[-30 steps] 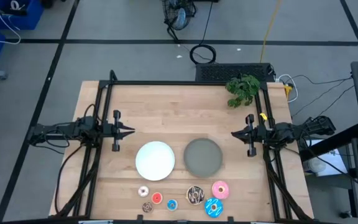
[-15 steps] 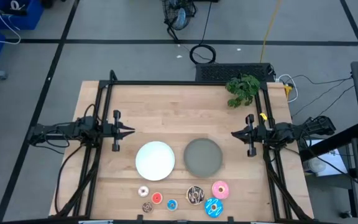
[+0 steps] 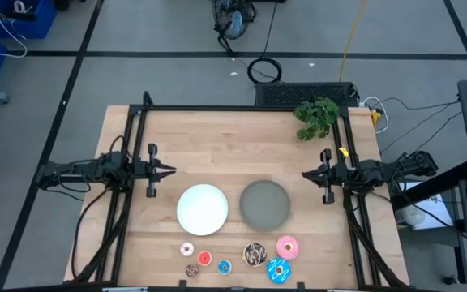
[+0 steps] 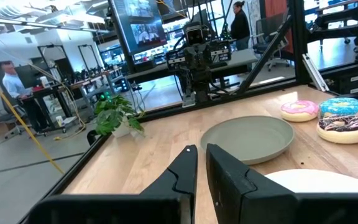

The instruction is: Pick & Place donuts

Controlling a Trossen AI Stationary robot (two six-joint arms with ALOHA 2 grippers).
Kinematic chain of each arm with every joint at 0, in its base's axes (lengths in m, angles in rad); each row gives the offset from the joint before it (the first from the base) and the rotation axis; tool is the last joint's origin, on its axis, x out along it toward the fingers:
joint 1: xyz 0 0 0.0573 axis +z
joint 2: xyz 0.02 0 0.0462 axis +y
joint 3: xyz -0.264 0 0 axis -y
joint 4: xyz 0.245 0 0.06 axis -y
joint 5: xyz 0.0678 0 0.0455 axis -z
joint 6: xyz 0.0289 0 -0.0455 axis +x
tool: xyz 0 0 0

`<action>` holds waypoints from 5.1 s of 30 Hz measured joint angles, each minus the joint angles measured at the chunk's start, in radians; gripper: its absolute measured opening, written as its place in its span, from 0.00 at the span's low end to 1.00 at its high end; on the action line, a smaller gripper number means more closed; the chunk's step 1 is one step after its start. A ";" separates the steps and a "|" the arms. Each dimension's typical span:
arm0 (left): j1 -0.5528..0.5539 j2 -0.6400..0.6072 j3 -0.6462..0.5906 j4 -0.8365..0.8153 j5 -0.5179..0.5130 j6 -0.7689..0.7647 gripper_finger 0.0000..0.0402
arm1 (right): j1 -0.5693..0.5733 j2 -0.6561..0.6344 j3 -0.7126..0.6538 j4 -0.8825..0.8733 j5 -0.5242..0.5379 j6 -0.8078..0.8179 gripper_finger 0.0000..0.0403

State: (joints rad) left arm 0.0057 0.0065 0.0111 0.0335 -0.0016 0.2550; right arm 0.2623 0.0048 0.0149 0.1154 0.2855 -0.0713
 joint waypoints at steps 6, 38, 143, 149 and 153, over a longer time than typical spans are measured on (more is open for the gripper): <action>0.000 0.000 0.000 0.000 0.000 -0.001 0.10 | 0.000 0.000 0.000 0.000 0.000 0.000 0.00; 0.000 0.000 0.000 0.000 0.000 -0.002 0.10 | 0.000 0.000 0.000 0.000 0.000 0.000 0.00; 0.000 0.000 0.000 0.155 -0.289 0.034 0.10 | 0.445 1.602 1.156 -0.852 -0.081 0.923 0.47; 0.000 0.000 0.000 0.164 -0.289 0.024 0.10 | 0.445 1.602 1.060 -0.757 -0.178 0.986 0.47; 0.000 0.000 0.000 0.164 -0.289 0.028 0.10 | 0.445 1.602 1.020 -0.720 -0.184 1.027 0.47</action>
State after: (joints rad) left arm 0.0054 0.0067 0.0109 0.1973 -0.2905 0.2833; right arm 0.7077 1.6070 1.0345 -0.6042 0.1019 0.9555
